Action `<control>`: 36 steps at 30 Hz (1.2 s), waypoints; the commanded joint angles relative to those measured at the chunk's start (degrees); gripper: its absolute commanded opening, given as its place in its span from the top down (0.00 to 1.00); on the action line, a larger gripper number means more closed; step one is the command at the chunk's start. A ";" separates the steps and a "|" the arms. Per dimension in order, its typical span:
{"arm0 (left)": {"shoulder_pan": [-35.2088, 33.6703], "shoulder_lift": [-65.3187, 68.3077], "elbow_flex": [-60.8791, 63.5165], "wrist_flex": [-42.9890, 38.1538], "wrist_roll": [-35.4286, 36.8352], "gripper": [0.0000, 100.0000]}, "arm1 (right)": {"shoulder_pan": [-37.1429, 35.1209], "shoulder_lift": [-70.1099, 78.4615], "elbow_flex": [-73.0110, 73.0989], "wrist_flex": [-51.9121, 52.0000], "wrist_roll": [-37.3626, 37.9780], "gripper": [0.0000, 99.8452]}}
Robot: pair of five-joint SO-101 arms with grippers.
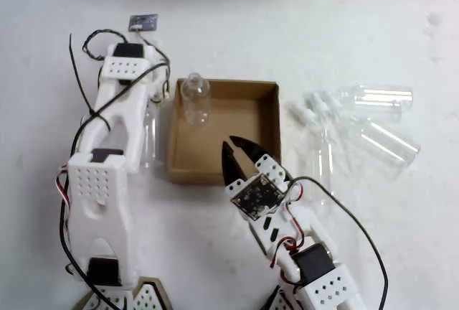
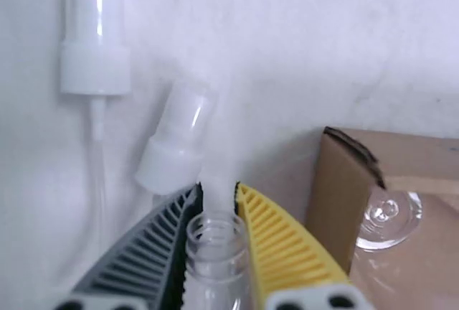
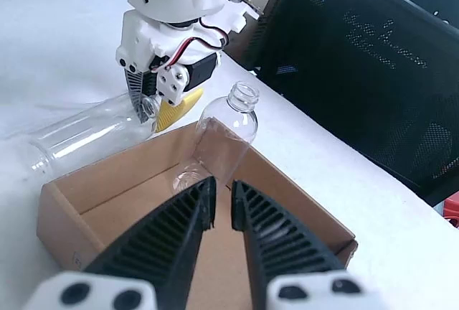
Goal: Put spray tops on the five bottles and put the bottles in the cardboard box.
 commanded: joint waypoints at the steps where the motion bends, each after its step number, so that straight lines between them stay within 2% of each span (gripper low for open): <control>1: 0.66 -3.65 -3.08 1.49 0.70 0.97 | 0.57 0.31 0.53 0.13 0.44 0.97; 8: 0.57 -3.56 -2.81 0.44 0.70 0.84 | 0.57 0.31 0.53 0.13 0.44 0.97; 20: 0.04 -3.47 -2.81 0.18 0.70 0.83 | 0.57 0.31 0.53 0.13 0.44 0.97; 22: 0.22 -3.47 -2.81 0.18 0.70 0.85 | 0.57 0.31 0.53 0.13 0.44 0.97; 27: 0.48 -3.47 -2.81 -0.53 0.70 0.98 | 0.57 0.31 0.53 0.13 0.44 0.97; 31: 0.40 -3.56 -3.08 -0.35 0.70 0.95 | 0.57 0.31 0.53 0.13 0.44 0.97; 36: 0.04 -4.44 -4.22 2.46 1.05 0.98 | 0.57 0.31 0.53 0.13 0.44 0.97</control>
